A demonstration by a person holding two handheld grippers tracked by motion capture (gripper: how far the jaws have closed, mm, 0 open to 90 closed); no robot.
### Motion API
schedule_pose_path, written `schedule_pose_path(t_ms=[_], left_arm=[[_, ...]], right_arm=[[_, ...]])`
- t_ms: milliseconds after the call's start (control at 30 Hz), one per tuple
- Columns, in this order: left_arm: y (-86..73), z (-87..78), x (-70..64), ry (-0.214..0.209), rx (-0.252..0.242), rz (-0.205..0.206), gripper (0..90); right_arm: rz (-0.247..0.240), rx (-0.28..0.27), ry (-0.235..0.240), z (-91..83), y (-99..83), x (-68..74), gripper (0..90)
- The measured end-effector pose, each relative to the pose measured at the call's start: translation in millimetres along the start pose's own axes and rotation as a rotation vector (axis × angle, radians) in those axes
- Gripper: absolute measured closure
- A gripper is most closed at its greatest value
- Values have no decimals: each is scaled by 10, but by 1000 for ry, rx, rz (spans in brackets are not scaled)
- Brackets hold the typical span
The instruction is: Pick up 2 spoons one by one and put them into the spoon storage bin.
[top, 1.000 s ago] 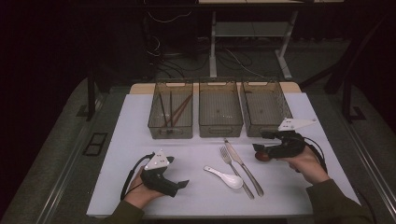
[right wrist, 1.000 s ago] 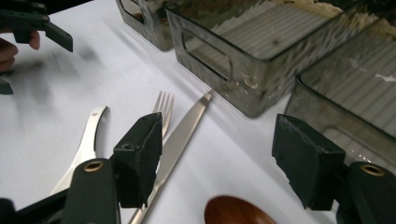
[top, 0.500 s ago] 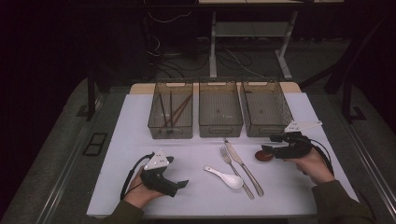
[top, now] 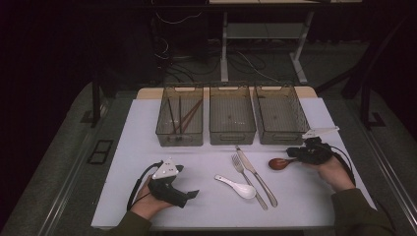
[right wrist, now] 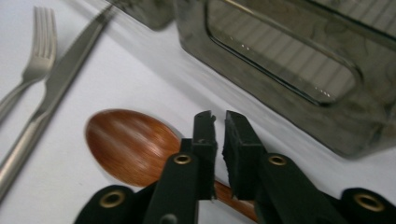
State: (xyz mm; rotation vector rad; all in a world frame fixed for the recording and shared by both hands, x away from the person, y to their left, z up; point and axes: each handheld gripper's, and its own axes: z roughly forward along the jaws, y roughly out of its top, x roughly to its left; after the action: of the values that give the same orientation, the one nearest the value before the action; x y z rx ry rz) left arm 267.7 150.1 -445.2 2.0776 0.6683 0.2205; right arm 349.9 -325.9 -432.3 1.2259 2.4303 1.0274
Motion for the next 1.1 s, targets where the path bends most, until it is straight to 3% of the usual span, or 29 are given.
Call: schedule_pose_path(t_ms=[100, 467, 1100], left_arm=[[0, 0, 0, 0, 0, 0, 0], [-1, 5, -3, -1, -2, 0, 0], [-1, 8, -11, -3, -2, -3, 0]], right_arm=[[13, 13, -15, -2, -24, -64, 891], [39, 72, -64, 12, -128, -224, 893], [38, 107, -99, -194, -298, -267, 893]])
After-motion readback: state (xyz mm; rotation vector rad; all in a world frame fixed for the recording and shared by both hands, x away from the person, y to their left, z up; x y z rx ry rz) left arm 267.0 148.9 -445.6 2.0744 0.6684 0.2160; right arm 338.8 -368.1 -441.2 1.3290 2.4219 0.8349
